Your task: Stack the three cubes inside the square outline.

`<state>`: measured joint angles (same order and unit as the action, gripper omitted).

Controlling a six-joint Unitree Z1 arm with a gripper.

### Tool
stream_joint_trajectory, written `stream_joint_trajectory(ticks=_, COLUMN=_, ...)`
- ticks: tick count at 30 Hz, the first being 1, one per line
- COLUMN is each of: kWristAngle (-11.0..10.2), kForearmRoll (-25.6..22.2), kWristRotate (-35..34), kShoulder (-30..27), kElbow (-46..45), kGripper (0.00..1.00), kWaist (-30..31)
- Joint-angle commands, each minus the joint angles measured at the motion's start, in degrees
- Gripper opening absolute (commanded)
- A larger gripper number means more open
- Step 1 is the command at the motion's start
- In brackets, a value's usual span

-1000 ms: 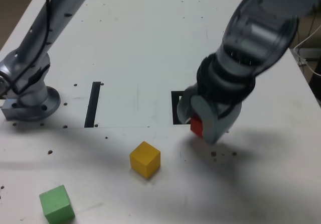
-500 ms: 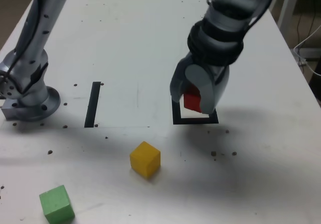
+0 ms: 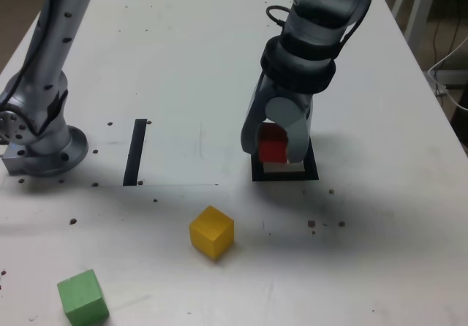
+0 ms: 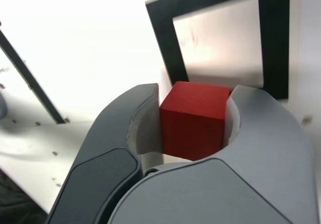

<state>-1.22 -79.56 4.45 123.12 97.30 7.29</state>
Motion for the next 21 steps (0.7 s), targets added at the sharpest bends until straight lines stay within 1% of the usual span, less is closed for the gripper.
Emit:
stream_joint_trajectory(ticks=1, kWristAngle=0.2, kForearmRoll=0.8, kWristRotate=-0.5, kShoulder=0.2, kElbow=-0.4, kGripper=0.33, kWaist=-0.6)
stream_joint_trajectory(ticks=10, kWristAngle=0.3, kForearmRoll=2.5, kWristRotate=-1.2, kShoulder=0.9, kElbow=-1.4, kGripper=0.33, kWaist=-2.4)
stream_joint_trajectory(ticks=21, kWristAngle=0.3, kForearmRoll=4.0, kWristRotate=-1.2, kShoulder=1.5, kElbow=-2.4, kGripper=0.33, kWaist=-3.2)
